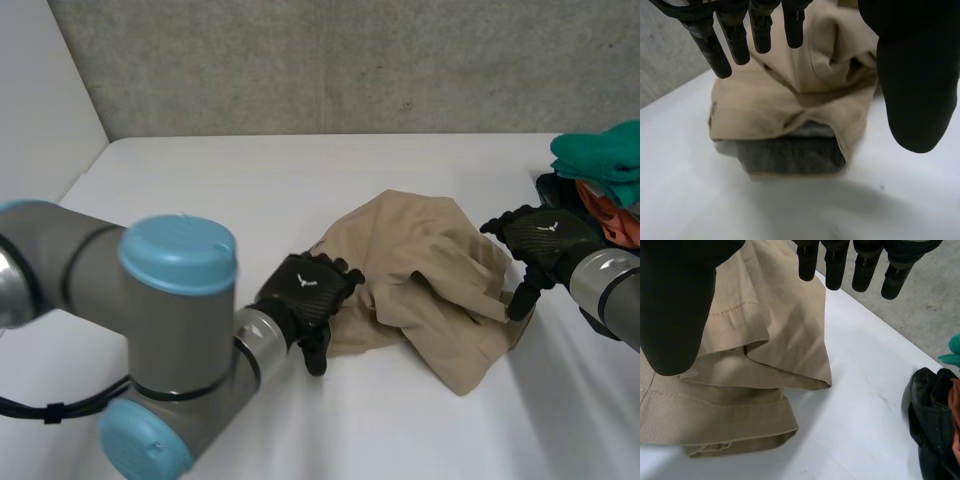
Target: Fold the laundry.
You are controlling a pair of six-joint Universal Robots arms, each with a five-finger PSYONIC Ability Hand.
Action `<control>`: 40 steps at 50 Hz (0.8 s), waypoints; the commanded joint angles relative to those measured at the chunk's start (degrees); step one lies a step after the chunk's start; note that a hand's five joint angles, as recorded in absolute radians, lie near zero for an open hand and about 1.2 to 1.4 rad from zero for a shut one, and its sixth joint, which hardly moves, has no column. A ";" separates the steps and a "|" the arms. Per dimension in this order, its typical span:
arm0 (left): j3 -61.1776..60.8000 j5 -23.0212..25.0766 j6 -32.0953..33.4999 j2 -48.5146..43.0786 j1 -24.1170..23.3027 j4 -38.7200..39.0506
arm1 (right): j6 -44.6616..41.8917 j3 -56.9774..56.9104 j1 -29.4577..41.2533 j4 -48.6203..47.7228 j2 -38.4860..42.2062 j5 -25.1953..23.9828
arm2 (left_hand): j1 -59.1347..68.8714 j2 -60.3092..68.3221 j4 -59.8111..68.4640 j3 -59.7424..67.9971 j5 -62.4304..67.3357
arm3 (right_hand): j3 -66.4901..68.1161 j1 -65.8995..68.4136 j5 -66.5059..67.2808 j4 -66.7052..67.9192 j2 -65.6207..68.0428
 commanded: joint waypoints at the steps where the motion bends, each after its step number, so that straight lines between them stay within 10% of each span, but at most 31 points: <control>1: 4.83 -8.77 -0.45 -7.71 -3.99 1.21 | -0.23 3.10 -1.41 -0.49 -1.98 -1.23 | 6.82 6.27 6.38 6.10 5.24 | -1.49 -2.93 -2.42 -1.66 -1.78; 13: 9.76 -10.28 -0.37 -14.23 -5.75 3.49 | -0.76 8.55 -4.31 -3.56 -3.92 -3.87 | 30.54 29.99 30.10 29.82 28.96 | -1.49 -2.93 -2.42 -1.66 -1.78; 19: 10.55 -8.78 0.95 -15.19 -6.01 7.09 | -1.02 10.05 -5.10 -4.36 -3.92 -4.31 | 65.63 65.09 65.19 64.91 64.05 | -1.49 -2.93 -2.42 -1.66 -1.78; 31: 11.78 -23.28 10.00 -9.16 6.09 18.24 | -1.46 10.31 -5.10 -4.80 -4.62 -4.75 | 69.06 68.51 68.62 68.34 67.48 | -1.49 -2.93 -2.42 -1.66 -1.78; 40: 18.70 -9.88 5.27 3.95 12.88 28.98 | -0.85 10.57 -4.66 -4.88 -5.85 -5.89 | 69.06 68.51 68.62 68.34 67.48 | -1.49 -2.93 -2.42 -1.66 -1.78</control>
